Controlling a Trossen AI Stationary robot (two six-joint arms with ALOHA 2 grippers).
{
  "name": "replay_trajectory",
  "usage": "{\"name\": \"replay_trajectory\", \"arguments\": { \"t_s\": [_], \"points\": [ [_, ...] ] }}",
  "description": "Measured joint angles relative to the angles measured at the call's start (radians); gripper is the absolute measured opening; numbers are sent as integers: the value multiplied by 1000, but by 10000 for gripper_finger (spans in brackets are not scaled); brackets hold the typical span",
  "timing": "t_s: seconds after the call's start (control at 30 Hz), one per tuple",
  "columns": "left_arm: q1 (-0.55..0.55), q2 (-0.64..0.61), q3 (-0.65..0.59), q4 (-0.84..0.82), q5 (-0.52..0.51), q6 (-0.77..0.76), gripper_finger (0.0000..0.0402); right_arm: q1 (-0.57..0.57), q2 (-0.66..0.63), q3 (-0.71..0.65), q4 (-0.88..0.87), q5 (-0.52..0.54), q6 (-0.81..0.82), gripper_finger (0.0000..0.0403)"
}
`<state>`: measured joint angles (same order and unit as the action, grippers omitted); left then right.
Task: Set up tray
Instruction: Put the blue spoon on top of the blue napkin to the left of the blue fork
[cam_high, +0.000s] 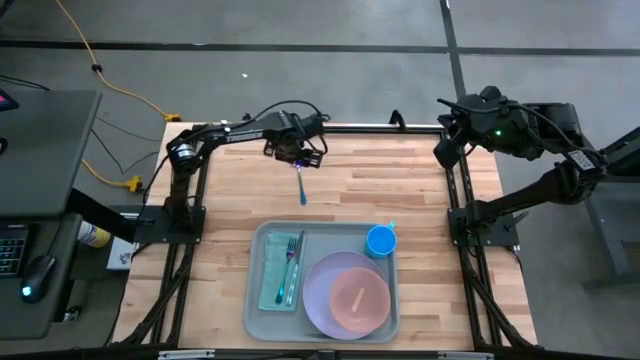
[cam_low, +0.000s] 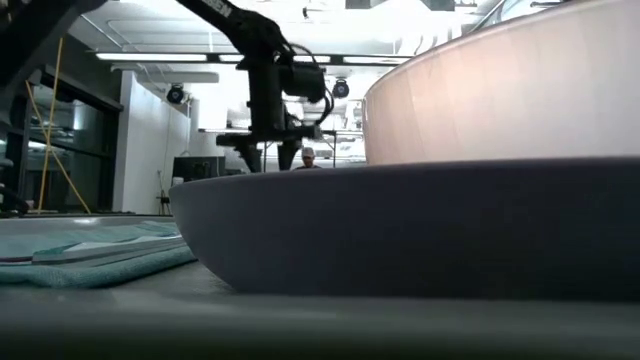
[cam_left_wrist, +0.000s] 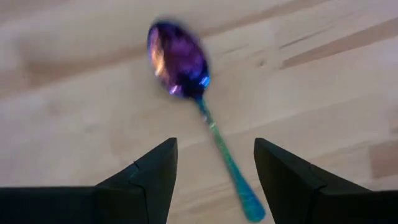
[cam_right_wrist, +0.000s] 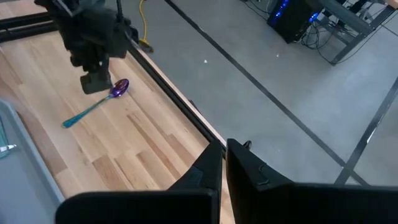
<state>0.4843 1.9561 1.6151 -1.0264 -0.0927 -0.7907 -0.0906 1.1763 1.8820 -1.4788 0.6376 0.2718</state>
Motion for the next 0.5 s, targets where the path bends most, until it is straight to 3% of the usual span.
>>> {"name": "replay_trajectory", "arguments": {
  "t_s": [0.13, 0.5],
  "points": [
    [-8, 26, -17, 21, 35, -129, 241, 0, 0, 0, -1, 0, -1, 0],
    [-13, 43, -18, 1, 23, -222, 241, 0, 0, 0, -4, 6, -12, 0]
  ]
}}
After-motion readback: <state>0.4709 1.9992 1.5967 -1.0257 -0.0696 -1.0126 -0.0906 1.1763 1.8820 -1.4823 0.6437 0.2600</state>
